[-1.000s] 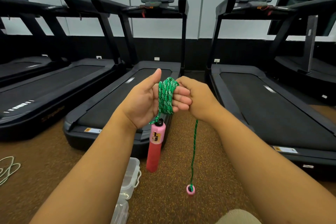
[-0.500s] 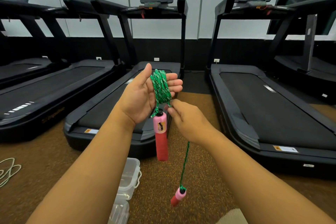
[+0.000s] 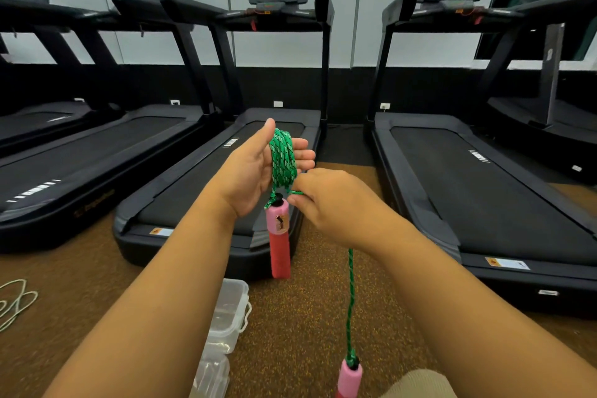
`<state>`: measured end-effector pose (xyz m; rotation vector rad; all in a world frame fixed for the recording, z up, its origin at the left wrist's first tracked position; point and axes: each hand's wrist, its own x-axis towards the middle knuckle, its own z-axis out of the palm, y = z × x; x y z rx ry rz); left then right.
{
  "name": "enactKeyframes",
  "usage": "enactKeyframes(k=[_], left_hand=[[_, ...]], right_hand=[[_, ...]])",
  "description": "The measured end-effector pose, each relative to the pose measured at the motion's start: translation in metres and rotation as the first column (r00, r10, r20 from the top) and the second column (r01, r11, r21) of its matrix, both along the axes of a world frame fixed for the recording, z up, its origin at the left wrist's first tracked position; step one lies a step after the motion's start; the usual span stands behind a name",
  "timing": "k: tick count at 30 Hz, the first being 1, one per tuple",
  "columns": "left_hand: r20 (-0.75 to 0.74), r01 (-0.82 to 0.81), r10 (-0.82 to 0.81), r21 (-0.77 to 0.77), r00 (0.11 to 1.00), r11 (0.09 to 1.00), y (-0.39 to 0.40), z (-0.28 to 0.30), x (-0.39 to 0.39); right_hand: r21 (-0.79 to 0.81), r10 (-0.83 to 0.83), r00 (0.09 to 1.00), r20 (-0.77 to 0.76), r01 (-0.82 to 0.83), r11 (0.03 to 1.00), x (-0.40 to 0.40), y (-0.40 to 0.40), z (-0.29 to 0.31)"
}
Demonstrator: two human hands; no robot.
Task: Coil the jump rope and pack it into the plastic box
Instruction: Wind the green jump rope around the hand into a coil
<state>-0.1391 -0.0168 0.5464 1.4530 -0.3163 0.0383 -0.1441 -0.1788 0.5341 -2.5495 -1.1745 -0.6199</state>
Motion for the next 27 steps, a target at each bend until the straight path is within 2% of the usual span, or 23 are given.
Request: enactKeyframes(k=[5, 10, 17, 27], left_hand=[[-0.017, -0.047, 0.05, 0.162, 0.999, 0.986, -0.003, -0.004, 0.001], [-0.073, 0.03, -0.009, 0.285, 0.997, 0.958, -0.004, -0.011, 0.001], [-0.026, 0.067, -0.062, 0.299, 0.998, 0.952, -0.009, -0.009, -0.005], [-0.003, 0.085, -0.089, 0.311, 0.996, 0.947, -0.008, -0.011, -0.003]], right_hand=[[0.035, 0.025, 0.999, -0.03, -0.023, 0.999, -0.003, -0.003, 0.014], [0.034, 0.007, 1.0, -0.013, -0.006, 0.999, 0.002, -0.007, 0.027], [-0.001, 0.003, 1.0, -0.013, -0.003, 1.0, 0.01, -0.009, 0.031], [0.077, 0.025, 1.0, 0.006, -0.025, 0.997, 0.022, -0.009, 0.027]])
